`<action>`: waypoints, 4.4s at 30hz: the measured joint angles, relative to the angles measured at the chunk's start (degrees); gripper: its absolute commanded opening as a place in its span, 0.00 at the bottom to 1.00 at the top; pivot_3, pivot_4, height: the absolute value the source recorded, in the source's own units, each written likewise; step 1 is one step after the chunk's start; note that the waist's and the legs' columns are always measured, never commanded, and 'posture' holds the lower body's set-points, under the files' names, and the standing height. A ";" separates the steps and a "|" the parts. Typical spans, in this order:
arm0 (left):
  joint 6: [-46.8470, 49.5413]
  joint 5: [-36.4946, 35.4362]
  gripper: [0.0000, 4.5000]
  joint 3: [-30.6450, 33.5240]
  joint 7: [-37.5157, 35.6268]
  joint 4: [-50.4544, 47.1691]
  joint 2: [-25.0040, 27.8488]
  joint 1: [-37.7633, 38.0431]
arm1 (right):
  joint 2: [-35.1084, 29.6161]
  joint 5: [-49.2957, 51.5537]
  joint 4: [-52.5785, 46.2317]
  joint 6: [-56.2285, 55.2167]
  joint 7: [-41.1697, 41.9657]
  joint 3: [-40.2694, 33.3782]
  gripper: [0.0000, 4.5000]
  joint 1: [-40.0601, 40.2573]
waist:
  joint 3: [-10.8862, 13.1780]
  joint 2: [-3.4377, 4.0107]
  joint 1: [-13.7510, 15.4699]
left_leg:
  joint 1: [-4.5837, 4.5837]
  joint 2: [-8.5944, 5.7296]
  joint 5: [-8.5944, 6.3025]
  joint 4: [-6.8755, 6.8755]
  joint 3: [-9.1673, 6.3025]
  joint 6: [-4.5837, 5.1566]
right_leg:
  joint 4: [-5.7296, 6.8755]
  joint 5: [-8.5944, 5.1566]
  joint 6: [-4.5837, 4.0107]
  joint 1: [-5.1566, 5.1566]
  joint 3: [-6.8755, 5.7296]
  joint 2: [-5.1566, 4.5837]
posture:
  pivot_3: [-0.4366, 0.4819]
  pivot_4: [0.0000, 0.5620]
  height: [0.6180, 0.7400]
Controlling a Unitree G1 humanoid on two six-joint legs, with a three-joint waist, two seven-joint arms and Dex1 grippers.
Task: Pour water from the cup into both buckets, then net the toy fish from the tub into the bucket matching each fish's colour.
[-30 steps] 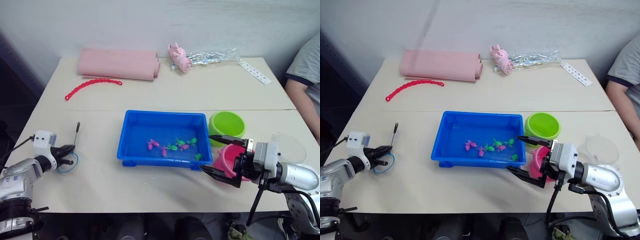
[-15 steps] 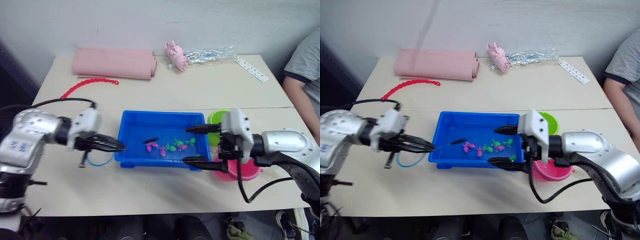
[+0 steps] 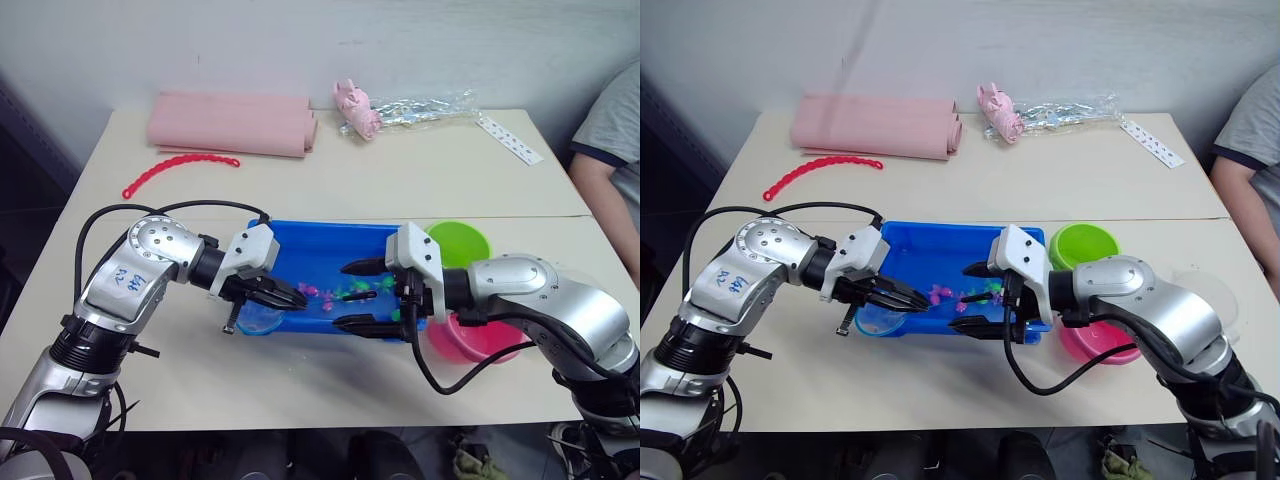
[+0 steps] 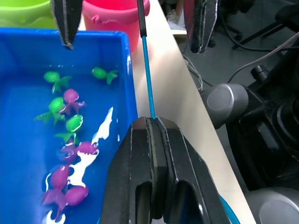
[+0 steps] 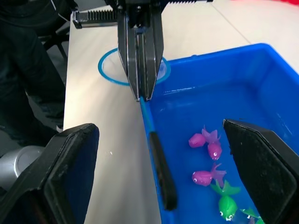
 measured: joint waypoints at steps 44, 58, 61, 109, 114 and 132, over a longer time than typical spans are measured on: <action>-5.00 -11.75 0.99 25.69 4.33 11.14 -1.58 11.60 | -17.82 -17.08 15.54 -22.00 17.73 -12.75 0.00 7.47 | 0.03 -0.01 -0.10 | -0.48 0.02 0.00 0.53 -0.04 0.07 | 0.60 0.01 0.02 -0.48 -0.07 -0.03 | 0.48 0.27 1.00; -5.61 -11.65 0.99 23.06 6.67 4.45 -5.45 18.50 | -11.03 -30.96 29.47 -43.85 23.29 -3.57 0.00 -1.48 | 0.05 0.03 -0.11 | -0.49 0.02 0.01 0.58 0.00 0.06 | 0.81 0.01 0.02 -0.58 -0.02 -0.05 | 0.48 0.27 1.00; -5.21 -11.67 0.99 23.06 6.68 3.82 -5.41 19.27 | -10.19 -32.34 30.87 -45.35 23.66 -2.65 0.00 -2.53 | 0.06 0.03 -0.11 | -0.50 0.02 0.01 0.59 0.00 0.06 | 0.81 0.01 0.02 -0.59 -0.02 -0.05 | 0.48 0.27 1.00; -1.60 -12.57 0.99 22.68 8.04 -1.26 -5.43 21.81 | -8.40 -38.07 36.17 -50.28 31.49 0.33 0.00 -3.36 | 0.06 0.05 -0.06 | -0.49 0.02 0.02 0.63 -0.01 0.05 | 0.84 0.01 0.01 -0.58 -0.02 -0.04 | 0.48 0.27 1.00; -1.60 -12.56 0.99 22.68 7.85 -1.22 -5.40 21.82 | -8.18 -36.86 35.75 -46.21 31.45 0.33 0.00 -2.67 | 0.06 0.05 0.01 | -0.49 0.02 0.02 0.62 -0.01 0.05 | 0.84 0.01 0.01 -0.58 -0.03 -0.05 | 0.48 0.27 1.00; -1.63 -12.55 0.99 22.68 7.29 -1.15 -4.00 22.23 | -8.18 -41.21 34.74 -43.49 27.36 0.76 0.00 -3.79 | 0.06 0.05 0.00 | -0.48 0.02 0.03 0.63 0.00 0.05 | 0.84 0.01 0.02 -0.58 -0.02 -0.05 | 0.48 0.27 1.00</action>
